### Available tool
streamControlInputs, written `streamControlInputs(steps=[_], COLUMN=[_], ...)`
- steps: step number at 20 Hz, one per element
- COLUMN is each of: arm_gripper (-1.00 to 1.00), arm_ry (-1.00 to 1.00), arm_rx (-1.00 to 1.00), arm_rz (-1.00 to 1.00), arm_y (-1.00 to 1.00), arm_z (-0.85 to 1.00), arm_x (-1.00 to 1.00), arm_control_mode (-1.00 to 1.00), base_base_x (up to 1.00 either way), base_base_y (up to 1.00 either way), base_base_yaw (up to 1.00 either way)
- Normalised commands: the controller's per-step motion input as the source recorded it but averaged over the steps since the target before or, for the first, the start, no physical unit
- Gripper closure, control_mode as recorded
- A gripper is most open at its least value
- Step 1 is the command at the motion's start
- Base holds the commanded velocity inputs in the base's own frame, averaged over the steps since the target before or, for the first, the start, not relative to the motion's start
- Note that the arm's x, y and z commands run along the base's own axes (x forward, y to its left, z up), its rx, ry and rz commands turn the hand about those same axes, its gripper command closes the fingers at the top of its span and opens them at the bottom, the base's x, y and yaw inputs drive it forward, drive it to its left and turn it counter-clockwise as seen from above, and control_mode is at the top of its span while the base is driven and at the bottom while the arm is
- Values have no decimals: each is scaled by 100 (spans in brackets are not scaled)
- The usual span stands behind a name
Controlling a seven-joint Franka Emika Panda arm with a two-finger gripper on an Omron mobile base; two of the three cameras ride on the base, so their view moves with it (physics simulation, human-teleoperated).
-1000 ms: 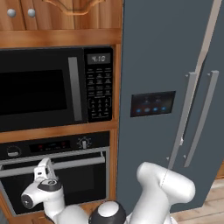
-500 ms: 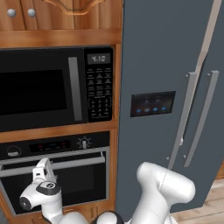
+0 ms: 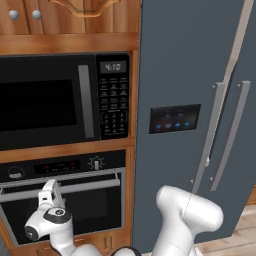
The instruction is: Take the fish from the oven and place it on the plate on the counter.
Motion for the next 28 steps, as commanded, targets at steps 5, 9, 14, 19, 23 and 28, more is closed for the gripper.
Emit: streamControlInputs(steps=[5, 9, 14, 19, 23, 28], arm_gripper=[100, 100, 100, 100, 100, 100], arm_ry=[1, 0, 0, 0, 3, 6], arm_rx=[1, 0, 0, 0, 6, 7], arm_rz=[0, 0, 0, 0, 2, 2], arm_y=[-5, 0, 0, 0, -6, -2], arm_z=[0, 0, 0, -16, -68, -83], arm_x=[2, 0, 0, -30, -76, -83], arm_control_mode=[-100, -100, -100, -100, -100, -100], base_base_x=[0, 0, 0, 0, 0, 0], base_base_y=[0, 0, 0, 0, 0, 0], base_base_yaw=[0, 0, 0, 0, 0, 0])
